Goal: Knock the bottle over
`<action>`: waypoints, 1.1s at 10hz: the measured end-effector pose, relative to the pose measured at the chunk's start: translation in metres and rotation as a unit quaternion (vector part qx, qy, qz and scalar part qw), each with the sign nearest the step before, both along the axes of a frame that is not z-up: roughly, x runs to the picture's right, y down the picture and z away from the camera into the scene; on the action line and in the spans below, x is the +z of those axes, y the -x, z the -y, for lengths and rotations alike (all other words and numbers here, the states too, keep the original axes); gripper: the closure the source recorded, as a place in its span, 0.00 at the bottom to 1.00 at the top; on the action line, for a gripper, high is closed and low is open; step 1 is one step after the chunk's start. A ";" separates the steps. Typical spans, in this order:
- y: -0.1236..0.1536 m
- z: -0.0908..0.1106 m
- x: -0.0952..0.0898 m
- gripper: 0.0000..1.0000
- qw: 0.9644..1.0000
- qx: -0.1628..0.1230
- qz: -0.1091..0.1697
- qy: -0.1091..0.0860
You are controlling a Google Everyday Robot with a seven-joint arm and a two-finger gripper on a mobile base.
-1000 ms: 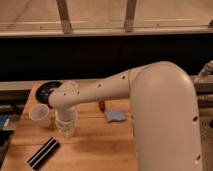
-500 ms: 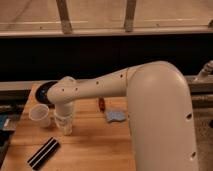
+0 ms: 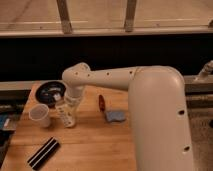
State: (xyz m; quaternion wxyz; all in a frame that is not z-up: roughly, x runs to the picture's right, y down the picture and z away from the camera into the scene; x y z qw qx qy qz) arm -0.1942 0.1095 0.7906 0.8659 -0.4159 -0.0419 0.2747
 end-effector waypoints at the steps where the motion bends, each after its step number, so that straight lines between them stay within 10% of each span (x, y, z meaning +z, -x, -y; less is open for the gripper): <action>1: 0.012 0.016 0.008 1.00 1.000 0.016 0.011 -0.007; 6: 0.007 0.044 0.012 1.00 0.997 0.066 -0.021 -0.035; 11: -0.109 0.033 -0.002 1.00 0.983 0.142 -0.109 -0.046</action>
